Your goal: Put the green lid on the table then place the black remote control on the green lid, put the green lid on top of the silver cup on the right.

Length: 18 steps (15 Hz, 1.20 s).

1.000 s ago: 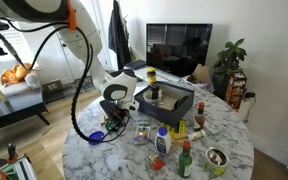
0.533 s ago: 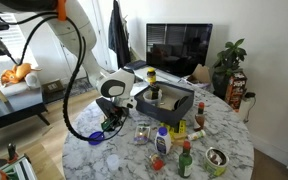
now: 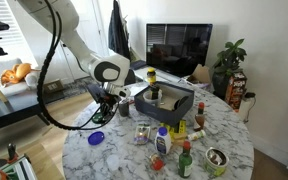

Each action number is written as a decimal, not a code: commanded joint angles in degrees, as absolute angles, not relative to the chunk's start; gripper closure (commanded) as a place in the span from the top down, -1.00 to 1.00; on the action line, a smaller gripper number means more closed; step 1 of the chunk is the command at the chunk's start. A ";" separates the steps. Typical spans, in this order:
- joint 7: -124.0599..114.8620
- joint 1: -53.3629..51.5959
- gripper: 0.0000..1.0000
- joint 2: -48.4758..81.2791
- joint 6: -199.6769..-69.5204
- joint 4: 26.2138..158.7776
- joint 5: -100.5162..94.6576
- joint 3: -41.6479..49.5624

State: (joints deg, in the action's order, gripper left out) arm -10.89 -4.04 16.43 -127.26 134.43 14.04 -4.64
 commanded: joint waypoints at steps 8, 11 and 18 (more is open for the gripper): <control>-17.42 -5.07 -0.99 12.51 -119.85 126.04 13.53 -4.29; -19.16 -5.43 -0.99 15.32 -121.26 122.11 12.71 -4.17; -21.63 -6.55 -0.99 23.96 -121.01 113.06 12.00 -3.57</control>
State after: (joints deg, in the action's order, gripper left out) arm -19.16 -5.29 19.52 -120.79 117.34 13.61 -4.59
